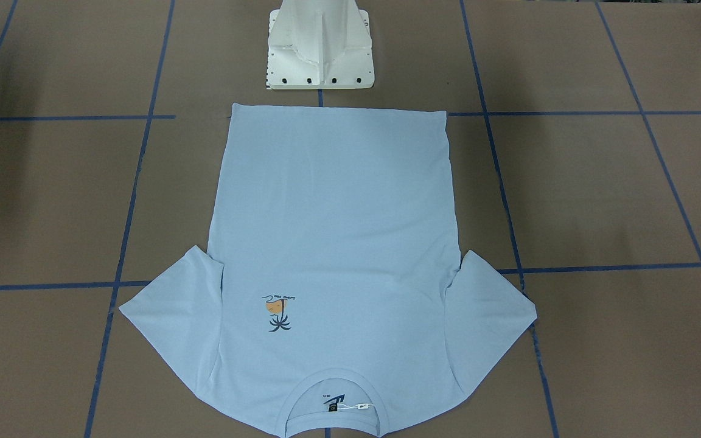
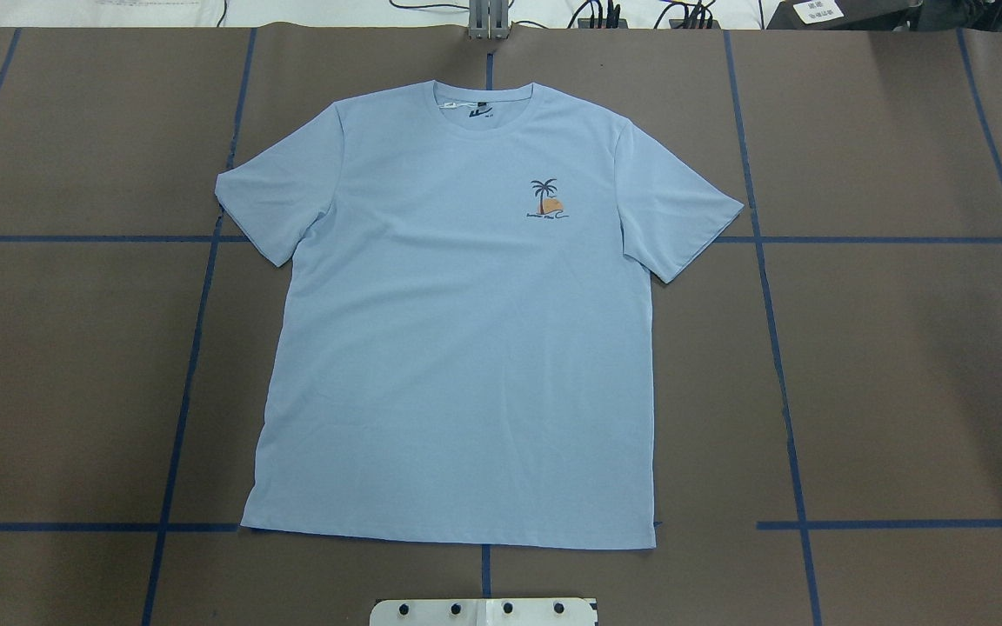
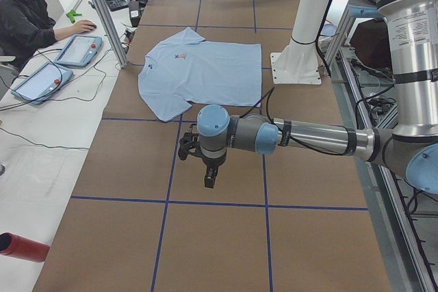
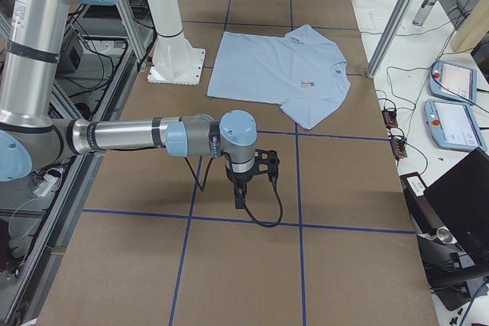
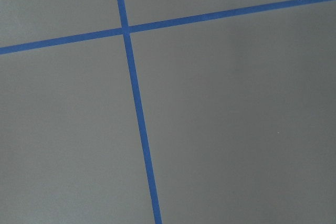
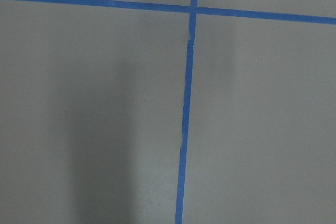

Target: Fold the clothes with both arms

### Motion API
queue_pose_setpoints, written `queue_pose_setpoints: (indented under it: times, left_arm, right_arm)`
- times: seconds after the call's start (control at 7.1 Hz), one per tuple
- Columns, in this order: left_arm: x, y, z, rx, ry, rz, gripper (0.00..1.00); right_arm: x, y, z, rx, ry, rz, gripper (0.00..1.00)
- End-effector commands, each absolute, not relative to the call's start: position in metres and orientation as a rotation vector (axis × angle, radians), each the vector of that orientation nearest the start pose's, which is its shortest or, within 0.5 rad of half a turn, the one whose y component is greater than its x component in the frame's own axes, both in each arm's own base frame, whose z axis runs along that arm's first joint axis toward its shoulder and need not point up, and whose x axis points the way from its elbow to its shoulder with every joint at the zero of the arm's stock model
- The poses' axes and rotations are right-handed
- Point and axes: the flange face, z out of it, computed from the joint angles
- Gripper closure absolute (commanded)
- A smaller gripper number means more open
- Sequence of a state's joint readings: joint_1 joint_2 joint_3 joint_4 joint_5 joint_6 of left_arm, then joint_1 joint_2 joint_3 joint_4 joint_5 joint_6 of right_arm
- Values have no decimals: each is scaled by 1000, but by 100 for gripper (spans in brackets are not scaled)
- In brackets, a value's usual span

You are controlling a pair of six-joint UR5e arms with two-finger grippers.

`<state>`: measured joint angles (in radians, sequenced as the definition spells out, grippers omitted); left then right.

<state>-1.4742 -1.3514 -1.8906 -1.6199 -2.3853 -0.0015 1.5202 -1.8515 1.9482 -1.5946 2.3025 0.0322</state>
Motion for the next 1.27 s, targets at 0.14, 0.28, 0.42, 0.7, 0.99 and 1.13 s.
queue_pose_setpoints:
  times: [0.14, 0.28, 0.42, 0.7, 0.99, 1.13]
  left_arm:
    - [-21, -411, 570, 142, 819, 168, 0]
    - [-19, -412, 567, 148, 815, 177, 0]
    - [-18, -419, 560, 181, 814, 196, 0]
    - [-16, -444, 526, 366, 819, 269, 0]
    - [-12, -496, 499, 589, 798, 353, 0]
    - [-13, -499, 499, 639, 794, 372, 0]
  right_arm:
    - [46, -383, 592, 54, -736, -52, 0]
    - [41, -392, 583, 69, -748, -65, 0]
    - [34, -415, 556, 128, -796, -96, 0]
    - [27, -447, 524, 255, -825, -157, 0]
    - [24, -493, 508, 282, -824, -133, 0]
    - [23, -503, 496, 336, -832, -141, 0]
